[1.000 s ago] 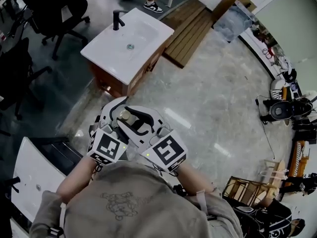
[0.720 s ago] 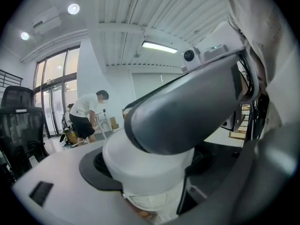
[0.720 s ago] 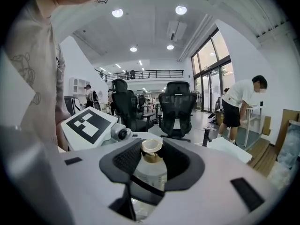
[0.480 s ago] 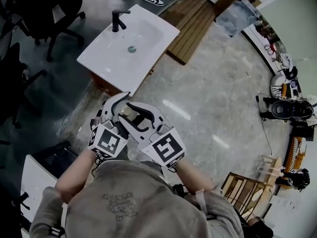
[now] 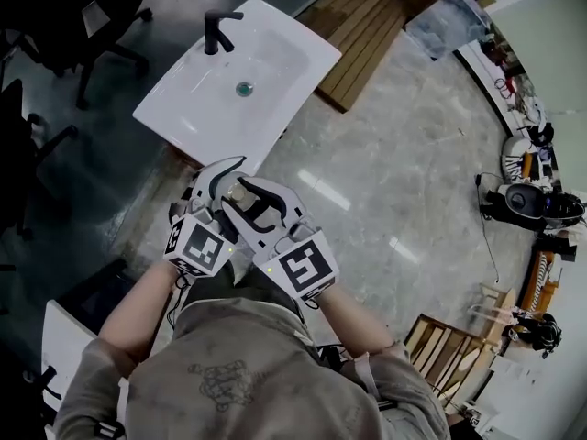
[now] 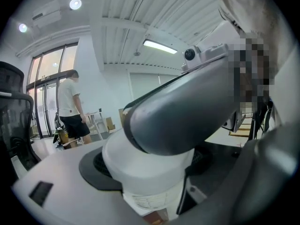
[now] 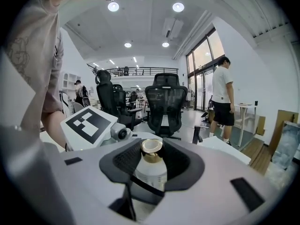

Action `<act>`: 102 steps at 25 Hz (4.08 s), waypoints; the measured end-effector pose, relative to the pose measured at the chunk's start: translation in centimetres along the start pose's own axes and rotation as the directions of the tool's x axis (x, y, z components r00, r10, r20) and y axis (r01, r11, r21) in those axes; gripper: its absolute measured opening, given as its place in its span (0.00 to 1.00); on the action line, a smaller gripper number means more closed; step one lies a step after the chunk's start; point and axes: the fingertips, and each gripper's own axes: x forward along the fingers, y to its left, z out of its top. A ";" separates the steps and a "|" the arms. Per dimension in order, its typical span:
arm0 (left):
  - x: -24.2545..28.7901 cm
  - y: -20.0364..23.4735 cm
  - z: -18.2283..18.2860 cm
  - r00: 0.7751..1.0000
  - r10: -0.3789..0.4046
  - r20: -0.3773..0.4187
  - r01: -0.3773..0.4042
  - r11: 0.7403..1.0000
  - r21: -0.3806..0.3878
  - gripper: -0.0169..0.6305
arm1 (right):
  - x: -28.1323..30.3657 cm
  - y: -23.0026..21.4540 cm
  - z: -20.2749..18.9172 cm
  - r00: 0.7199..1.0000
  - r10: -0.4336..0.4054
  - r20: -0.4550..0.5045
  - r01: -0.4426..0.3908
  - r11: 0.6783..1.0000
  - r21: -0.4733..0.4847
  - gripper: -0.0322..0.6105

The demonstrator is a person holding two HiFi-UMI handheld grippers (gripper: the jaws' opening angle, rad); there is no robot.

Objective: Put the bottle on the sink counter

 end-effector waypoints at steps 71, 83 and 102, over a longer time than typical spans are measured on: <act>7.6 1.6 -21.6 0.922 0.015 -0.386 -0.099 0.975 -0.198 0.55 | 9.7 -8.8 -18.1 0.982 0.054 -0.181 -0.039 0.996 0.085 0.37; 2.5 3.0 -15.6 0.933 0.106 -0.344 -0.198 0.949 -0.245 0.55 | 5.2 -11.0 -11.7 0.991 -0.080 -0.105 0.090 0.992 0.087 0.32; -5.1 7.8 2.5 0.937 0.327 -0.124 -0.346 0.915 -0.206 0.08 | -3.9 -10.7 3.1 0.977 -0.169 0.132 0.161 0.985 0.069 0.12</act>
